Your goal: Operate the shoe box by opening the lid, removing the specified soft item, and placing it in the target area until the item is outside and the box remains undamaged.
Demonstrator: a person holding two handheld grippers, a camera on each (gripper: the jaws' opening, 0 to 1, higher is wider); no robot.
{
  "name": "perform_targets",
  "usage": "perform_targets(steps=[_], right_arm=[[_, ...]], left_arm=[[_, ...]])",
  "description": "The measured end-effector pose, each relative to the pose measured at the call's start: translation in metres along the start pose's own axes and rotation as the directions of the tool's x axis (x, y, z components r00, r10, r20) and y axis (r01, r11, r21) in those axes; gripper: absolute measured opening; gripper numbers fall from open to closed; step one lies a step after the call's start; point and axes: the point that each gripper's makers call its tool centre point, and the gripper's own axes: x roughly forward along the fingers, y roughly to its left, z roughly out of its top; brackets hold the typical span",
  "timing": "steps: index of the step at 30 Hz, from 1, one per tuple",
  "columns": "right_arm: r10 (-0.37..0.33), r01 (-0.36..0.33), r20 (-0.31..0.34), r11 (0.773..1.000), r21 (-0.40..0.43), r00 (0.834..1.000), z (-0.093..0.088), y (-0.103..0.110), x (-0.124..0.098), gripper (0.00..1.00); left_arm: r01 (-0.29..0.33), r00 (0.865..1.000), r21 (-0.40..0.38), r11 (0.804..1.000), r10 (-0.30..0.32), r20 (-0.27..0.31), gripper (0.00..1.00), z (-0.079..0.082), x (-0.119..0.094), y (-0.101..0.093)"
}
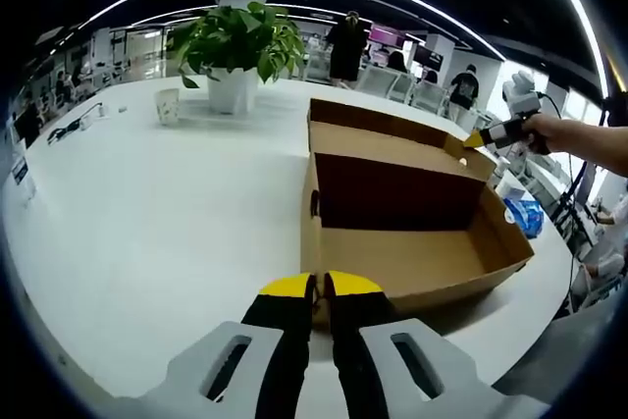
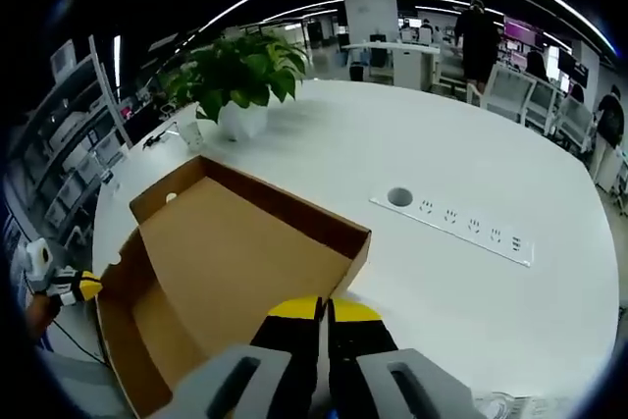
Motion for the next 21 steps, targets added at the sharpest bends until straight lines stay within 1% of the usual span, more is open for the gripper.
perform_targets(steps=[5, 7, 9, 14, 21], right_arm=[[0.015, -0.013, 0.035, 0.999, -0.046, 0.999, 0.005, 0.002, -0.007, 0.0], [0.018, -0.014, 0.058, 0.998, -0.067, 0.998, 0.008, 0.003, -0.012, 0.0], [0.021, -0.016, 0.072, 0.997, -0.069, 0.997, 0.01, 0.005, -0.015, 0.0], [0.028, -0.015, 0.13, 0.995, -0.102, 0.991, 0.014, 0.013, -0.028, 0.0], [0.037, -0.015, 0.174, 0.992, -0.124, 0.984, 0.015, 0.021, -0.041, 0.0]], left_arm=[[0.001, 1.0, -0.003, 1.0, -0.001, 0.001, 0.03, 0.0, 0.0, 0.001], [-0.002, 1.0, 0.0, 1.0, 0.002, 0.002, 0.03, 0.0, 0.0, 0.001], [-0.002, 1.0, 0.001, 1.0, 0.002, 0.002, 0.03, 0.0, 0.0, 0.001], [-0.001, 1.0, 0.008, 1.0, 0.001, -0.001, 0.03, -0.001, 0.0, 0.001], [0.0, 1.0, 0.005, 1.0, 0.0, -0.001, 0.03, -0.002, 0.0, 0.0]])
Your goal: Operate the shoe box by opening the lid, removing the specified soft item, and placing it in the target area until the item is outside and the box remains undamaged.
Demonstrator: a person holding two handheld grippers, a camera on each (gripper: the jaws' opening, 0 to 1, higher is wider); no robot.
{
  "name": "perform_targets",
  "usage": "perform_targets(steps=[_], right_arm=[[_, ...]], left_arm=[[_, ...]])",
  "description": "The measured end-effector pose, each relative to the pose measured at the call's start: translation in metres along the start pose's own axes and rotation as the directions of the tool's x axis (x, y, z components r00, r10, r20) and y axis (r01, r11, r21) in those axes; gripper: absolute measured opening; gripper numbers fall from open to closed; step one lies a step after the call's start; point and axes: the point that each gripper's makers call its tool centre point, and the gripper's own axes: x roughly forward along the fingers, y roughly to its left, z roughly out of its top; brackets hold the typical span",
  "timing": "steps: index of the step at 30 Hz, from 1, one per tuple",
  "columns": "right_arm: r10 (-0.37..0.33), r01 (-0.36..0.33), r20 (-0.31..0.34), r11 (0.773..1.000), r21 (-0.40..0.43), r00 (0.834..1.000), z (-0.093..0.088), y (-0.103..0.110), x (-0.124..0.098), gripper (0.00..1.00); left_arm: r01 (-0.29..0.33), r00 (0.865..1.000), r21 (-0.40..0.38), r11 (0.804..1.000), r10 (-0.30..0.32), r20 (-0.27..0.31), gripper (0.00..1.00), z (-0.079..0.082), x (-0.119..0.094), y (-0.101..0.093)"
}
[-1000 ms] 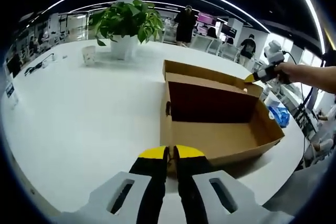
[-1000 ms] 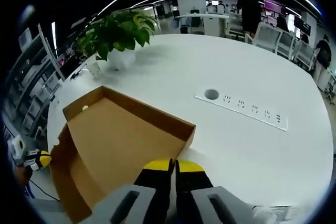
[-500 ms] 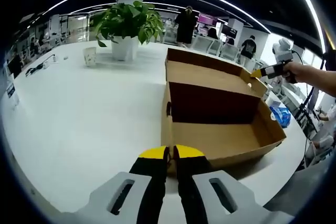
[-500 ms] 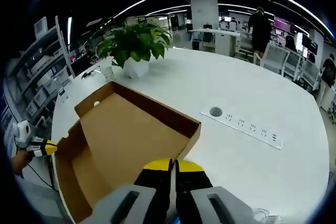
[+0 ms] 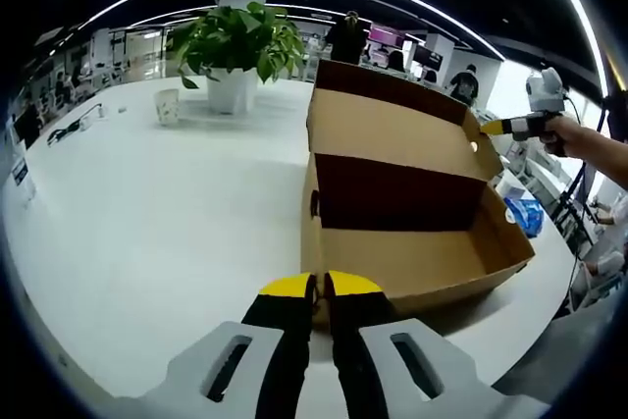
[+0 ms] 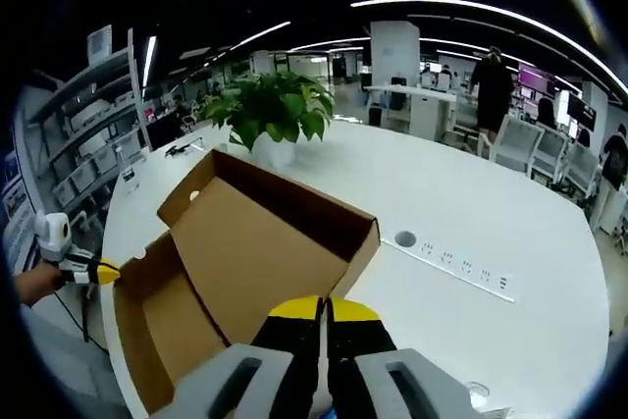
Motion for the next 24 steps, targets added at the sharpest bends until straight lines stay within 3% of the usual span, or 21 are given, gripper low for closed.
perform_targets(steps=[10, 24], right_arm=[[0.008, -0.007, 0.054, 1.0, -0.02, 0.999, 0.006, 0.011, -0.013, 0.0], [0.018, -0.014, 0.102, 0.999, -0.045, 0.995, 0.0, 0.033, -0.042, 0.0]], left_arm=[[0.001, 1.0, 0.005, 1.0, -0.001, -0.004, 0.03, -0.001, 0.0, -0.002], [0.004, 1.0, 0.009, 1.0, -0.004, 0.001, 0.03, -0.001, -0.001, -0.001]])
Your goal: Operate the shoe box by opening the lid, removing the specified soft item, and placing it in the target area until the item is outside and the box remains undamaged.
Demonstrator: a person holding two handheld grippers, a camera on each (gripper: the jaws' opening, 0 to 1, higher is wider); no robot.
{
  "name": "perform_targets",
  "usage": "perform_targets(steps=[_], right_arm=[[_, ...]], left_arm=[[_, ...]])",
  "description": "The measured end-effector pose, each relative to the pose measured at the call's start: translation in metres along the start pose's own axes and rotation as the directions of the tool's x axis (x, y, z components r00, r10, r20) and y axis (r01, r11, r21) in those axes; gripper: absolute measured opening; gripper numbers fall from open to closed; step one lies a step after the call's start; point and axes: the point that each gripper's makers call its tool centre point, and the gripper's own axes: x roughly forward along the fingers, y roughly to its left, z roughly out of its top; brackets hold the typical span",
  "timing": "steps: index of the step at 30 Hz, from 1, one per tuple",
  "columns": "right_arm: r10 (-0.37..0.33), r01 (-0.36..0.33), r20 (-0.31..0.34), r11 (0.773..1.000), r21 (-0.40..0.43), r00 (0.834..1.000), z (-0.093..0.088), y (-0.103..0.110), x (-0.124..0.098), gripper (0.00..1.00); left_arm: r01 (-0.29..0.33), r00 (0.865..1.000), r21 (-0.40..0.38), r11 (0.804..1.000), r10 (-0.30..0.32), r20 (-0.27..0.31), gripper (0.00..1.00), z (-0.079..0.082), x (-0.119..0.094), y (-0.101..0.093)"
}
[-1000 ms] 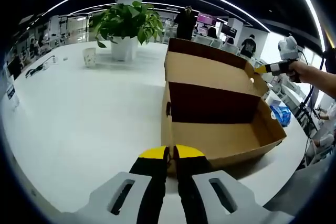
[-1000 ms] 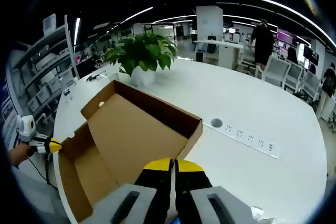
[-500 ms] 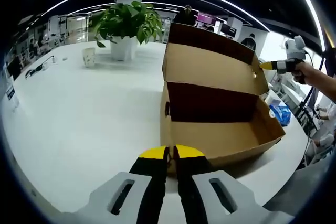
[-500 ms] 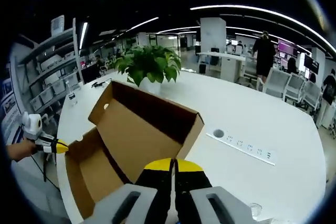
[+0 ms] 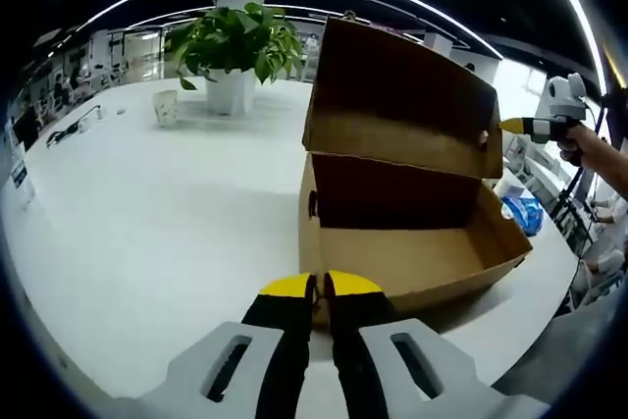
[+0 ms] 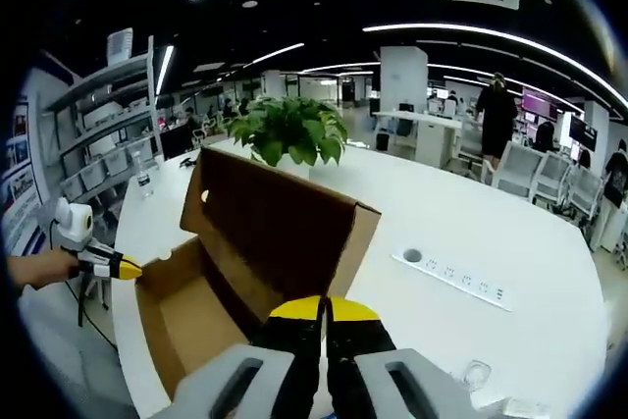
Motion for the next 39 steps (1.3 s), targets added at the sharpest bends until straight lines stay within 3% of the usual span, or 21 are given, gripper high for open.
perform_targets(steps=[10, 24, 32, 39], right_arm=[[-0.025, 0.027, 0.034, 0.998, -0.061, 0.999, -0.01, 0.019, -0.02, 0.0], [-0.053, 0.057, 0.066, 0.997, -0.055, 0.996, -0.027, 0.032, -0.031, 0.0], [-0.058, 0.062, 0.054, 0.996, -0.072, 0.997, -0.038, 0.041, -0.036, 0.0], [-0.074, 0.076, 0.061, 0.997, -0.03, 0.995, -0.048, 0.045, -0.039, 0.0]], left_arm=[[-0.002, 1.0, 0.008, 1.0, 0.002, 0.006, 0.03, 0.0, 0.0, 0.001], [0.0, 1.0, 0.007, 1.0, 0.0, 0.017, 0.03, 0.001, -0.001, 0.001], [-0.011, 1.0, 0.011, 1.0, 0.011, 0.023, 0.03, 0.001, -0.002, 0.001], [-0.026, 0.999, 0.027, 0.999, 0.025, 0.042, 0.04, 0.003, -0.002, 0.001]])
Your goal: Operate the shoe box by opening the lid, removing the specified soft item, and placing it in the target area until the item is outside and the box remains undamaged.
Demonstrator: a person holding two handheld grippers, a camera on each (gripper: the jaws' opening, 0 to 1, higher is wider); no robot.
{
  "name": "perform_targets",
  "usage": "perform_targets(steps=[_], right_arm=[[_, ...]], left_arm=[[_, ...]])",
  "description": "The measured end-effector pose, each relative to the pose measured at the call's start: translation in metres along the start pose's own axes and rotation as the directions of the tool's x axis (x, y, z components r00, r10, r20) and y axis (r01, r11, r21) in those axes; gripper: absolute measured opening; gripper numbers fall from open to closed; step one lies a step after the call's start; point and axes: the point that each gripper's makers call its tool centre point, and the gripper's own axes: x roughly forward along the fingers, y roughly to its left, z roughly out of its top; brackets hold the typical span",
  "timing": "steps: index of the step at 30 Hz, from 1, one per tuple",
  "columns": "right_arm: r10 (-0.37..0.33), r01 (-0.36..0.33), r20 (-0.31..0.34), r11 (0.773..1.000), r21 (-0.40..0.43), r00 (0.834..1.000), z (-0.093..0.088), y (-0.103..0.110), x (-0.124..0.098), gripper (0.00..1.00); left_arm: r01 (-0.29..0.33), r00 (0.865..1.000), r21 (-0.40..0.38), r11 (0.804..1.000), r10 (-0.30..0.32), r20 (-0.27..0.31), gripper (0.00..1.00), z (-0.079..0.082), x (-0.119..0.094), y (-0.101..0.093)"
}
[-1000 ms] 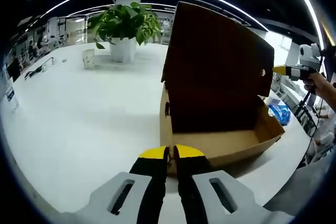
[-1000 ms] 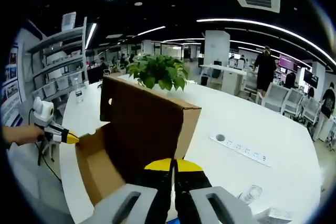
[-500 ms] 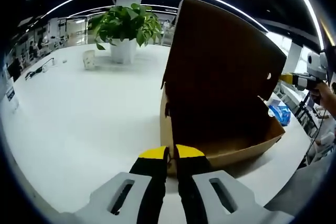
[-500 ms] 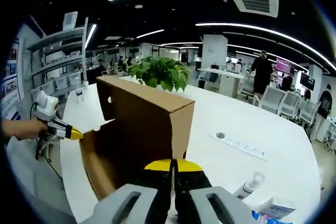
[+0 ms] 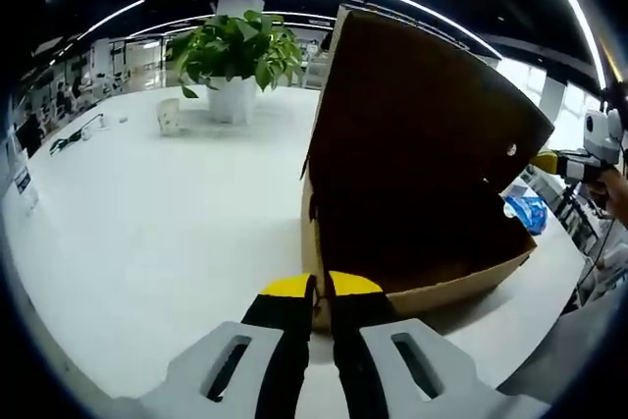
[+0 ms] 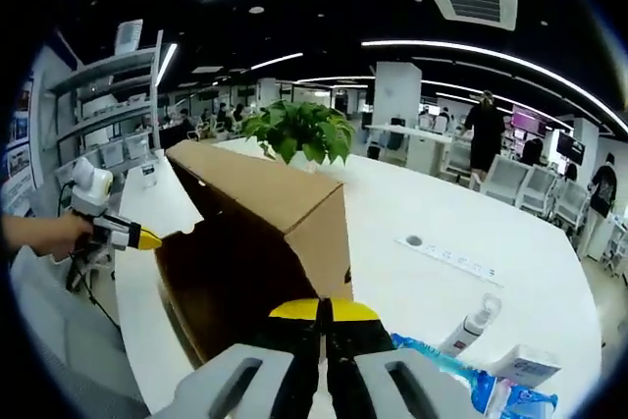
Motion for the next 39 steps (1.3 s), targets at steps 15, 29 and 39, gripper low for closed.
perform_targets(steps=[15, 29, 39], right_arm=[[-0.03, 0.03, -0.001, 0.993, 0.11, 1.0, -0.008, 0.004, -0.001, 0.0], [-0.02, 0.026, -0.05, 0.992, 0.122, 0.999, -0.031, 0.014, -0.002, 0.0], [0.01, -0.003, -0.059, 0.992, 0.126, 0.998, -0.042, 0.025, -0.003, 0.02]], left_arm=[[0.034, 0.999, 0.045, 0.998, -0.036, 0.035, 0.07, 0.035, -0.01, -0.004], [0.08, 0.994, 0.106, 0.991, -0.087, 0.063, 0.1, 0.067, -0.015, -0.017], [0.071, 0.996, 0.118, 0.991, -0.077, 0.052, 0.09, 0.055, -0.02, -0.012]])
